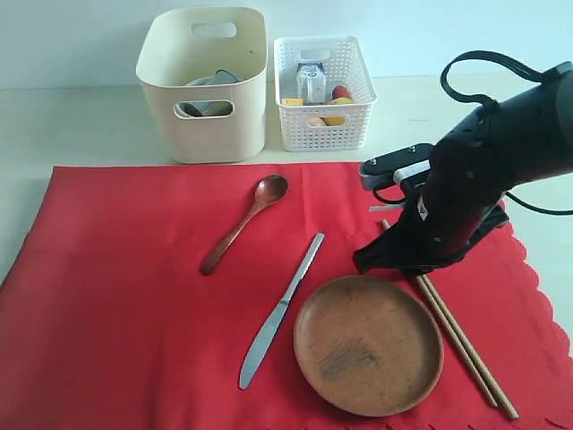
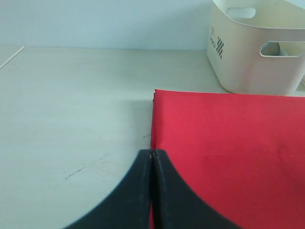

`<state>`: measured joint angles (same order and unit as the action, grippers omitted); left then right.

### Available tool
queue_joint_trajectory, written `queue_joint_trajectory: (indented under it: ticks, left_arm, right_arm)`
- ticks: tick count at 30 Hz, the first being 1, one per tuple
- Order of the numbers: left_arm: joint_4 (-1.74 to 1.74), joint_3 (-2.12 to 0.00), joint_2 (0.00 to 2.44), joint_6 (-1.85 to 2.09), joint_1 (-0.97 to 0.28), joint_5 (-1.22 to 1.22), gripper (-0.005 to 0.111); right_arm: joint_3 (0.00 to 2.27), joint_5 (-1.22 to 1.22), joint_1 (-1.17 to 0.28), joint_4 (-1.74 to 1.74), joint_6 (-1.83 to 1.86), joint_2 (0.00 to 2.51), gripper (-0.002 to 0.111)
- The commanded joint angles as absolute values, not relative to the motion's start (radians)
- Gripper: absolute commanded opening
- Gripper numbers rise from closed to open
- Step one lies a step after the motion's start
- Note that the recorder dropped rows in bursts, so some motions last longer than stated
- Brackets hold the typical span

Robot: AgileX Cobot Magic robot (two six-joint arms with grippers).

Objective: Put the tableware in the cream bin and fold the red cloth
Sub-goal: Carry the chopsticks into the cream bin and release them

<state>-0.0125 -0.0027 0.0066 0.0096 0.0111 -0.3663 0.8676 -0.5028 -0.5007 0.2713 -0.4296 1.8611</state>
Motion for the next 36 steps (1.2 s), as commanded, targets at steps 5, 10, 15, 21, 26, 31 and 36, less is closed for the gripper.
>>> queue_joint_trajectory:
  ticks: [5,10,15,21,26,31,36]
  left_arm:
    - [-0.011,0.0,0.0,0.011,0.013,-0.353,0.0]
    - [-0.011,0.0,0.0,0.011,0.013,-0.353,0.0]
    - [-0.011,0.0,0.0,0.011,0.013,-0.353,0.0]
    - [-0.011,0.0,0.0,0.011,0.013,-0.353,0.0]
    - [-0.011,0.0,0.0,0.011,0.013,-0.353,0.0]
    - [-0.011,0.0,0.0,0.011,0.013,-0.353,0.0]
    - [-0.011,0.0,0.0,0.011,0.013,-0.353,0.0]
  right_arm:
    - [0.859,-0.531,-0.494,0.393,-0.419,1.779,0.0]
    - [0.883,-0.526,-0.494,0.442,-0.419,1.681,0.0]
    - [0.963,-0.519,-0.494,0.46,-0.419,1.616,0.0]
    - [1.093,-0.408,-0.494,0.474,-0.419,1.584,0.0]
    - [1.172,-0.189,-0.494,0.473,-0.419,1.583,0.0]
    - [1.176,0.125,-0.494,0.475,-0.419,1.59,0.0]
    - [1.191,0.396,-0.494,0.475,-0.419,1.649,0.0]
